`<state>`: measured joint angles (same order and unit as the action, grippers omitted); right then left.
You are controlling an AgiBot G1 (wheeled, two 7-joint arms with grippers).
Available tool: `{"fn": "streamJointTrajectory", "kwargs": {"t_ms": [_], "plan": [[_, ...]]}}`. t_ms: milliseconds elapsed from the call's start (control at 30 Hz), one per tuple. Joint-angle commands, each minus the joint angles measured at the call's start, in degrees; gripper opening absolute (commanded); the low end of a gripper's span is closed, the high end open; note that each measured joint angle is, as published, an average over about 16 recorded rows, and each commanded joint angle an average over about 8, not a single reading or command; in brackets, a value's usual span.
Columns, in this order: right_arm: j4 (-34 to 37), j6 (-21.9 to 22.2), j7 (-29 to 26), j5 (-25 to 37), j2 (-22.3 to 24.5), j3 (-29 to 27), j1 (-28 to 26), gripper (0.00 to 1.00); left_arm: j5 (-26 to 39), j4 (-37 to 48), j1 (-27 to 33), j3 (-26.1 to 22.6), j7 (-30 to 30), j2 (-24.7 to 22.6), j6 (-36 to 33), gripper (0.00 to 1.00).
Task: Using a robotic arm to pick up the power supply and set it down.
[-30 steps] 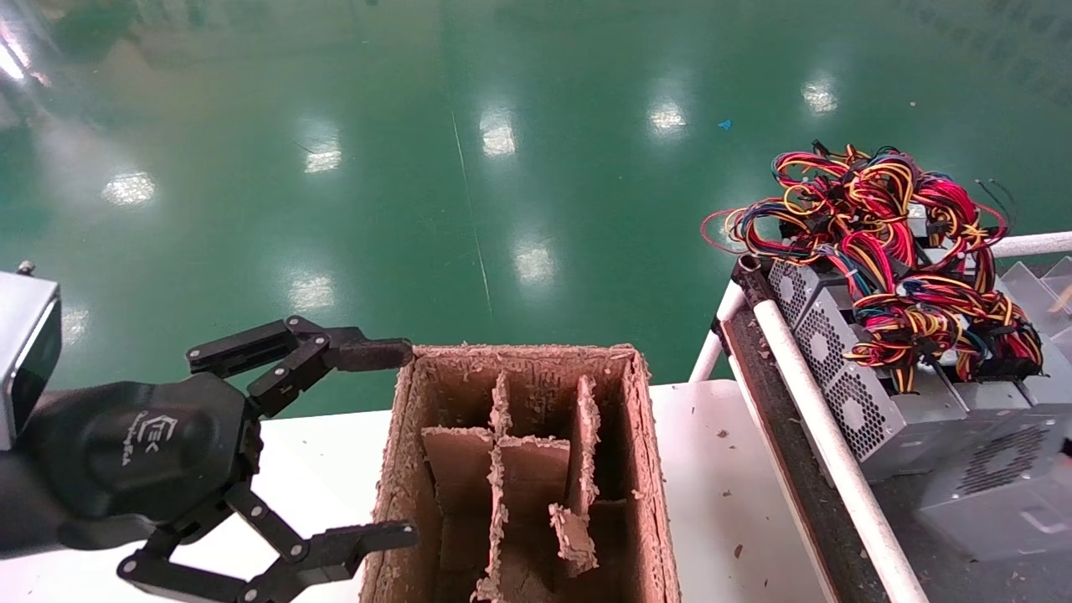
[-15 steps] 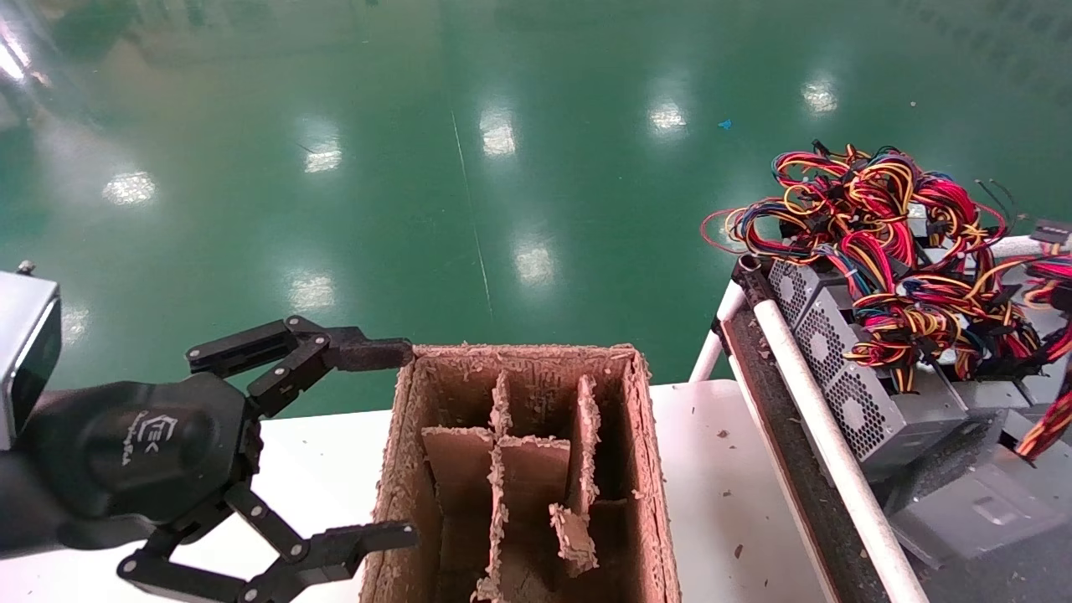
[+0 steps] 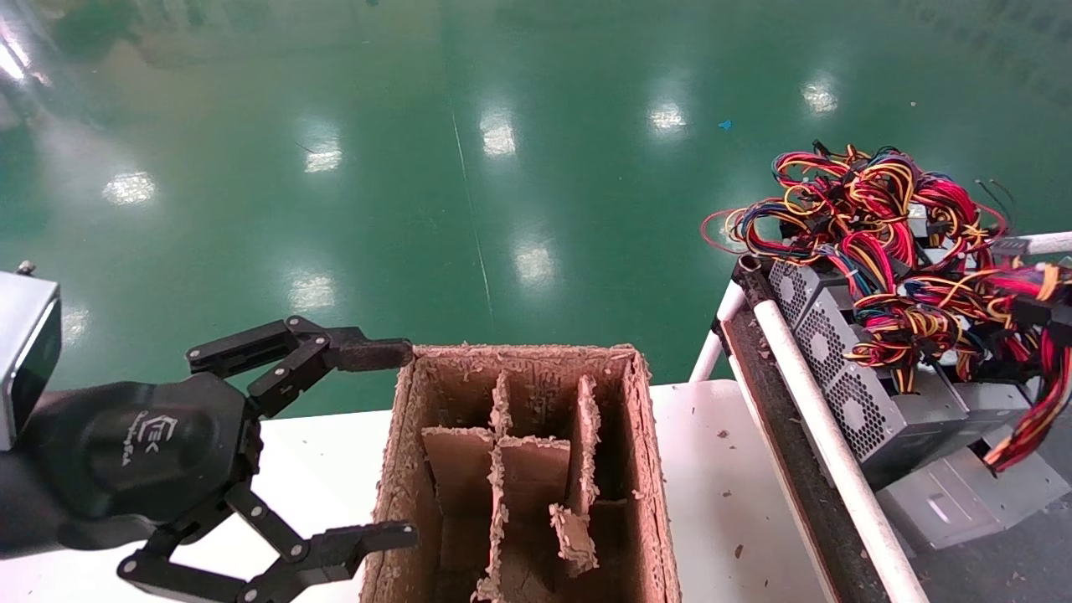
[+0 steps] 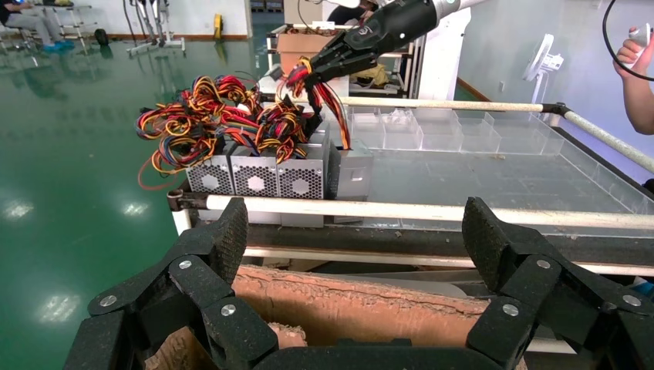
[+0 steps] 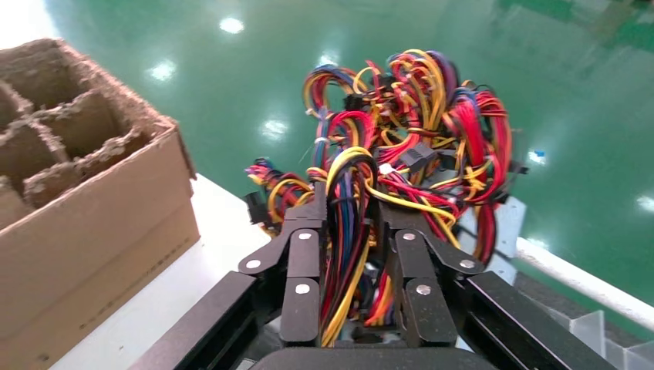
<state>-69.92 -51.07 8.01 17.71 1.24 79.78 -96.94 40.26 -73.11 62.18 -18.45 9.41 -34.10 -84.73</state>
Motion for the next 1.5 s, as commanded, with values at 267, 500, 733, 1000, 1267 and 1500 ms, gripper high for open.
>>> {"fn": "streamJointTrajectory", "kwargs": {"t_ms": [267, 500, 733, 1000, 1267, 1500], "plan": [[-1.3, -0.4, -1.2, 0.3, 1.6, -0.5, -0.5, 1.0, 0.0, 0.0, 0.0, 0.0, 0.0, 0.0, 0.0, 1.0], [-0.7, -2.4, 0.4, -3.6, 1.8, -1.2, -1.4, 1.0, 0.0, 0.0, 0.0, 0.0, 0.0, 0.0, 0.0, 1.0], [-0.6, -5.0, 0.6, -3.2, -0.7, -5.0, 0.7, 1.0, 0.0, 0.0, 0.0, 0.0, 0.0, 0.0, 0.0, 1.0], [-1.1, -9.2, -2.2, 0.7, -5.8, -13.4, 5.6, 1.0, 0.0, 0.0, 0.0, 0.0, 0.0, 0.0, 0.0, 1.0], [-1.5, -13.4, -4.9, 4.6, -10.9, -21.8, 10.6, 1.0, 0.0, 0.1, 0.0, -0.1, 0.0, 0.0, 0.0, 1.0], [-1.9, -17.1, -7.3, 8.0, -15.2, -29.0, 14.8, 1.0, -0.1, 0.1, 0.0, -0.1, 0.0, 0.0, 0.0, 1.0]]}}
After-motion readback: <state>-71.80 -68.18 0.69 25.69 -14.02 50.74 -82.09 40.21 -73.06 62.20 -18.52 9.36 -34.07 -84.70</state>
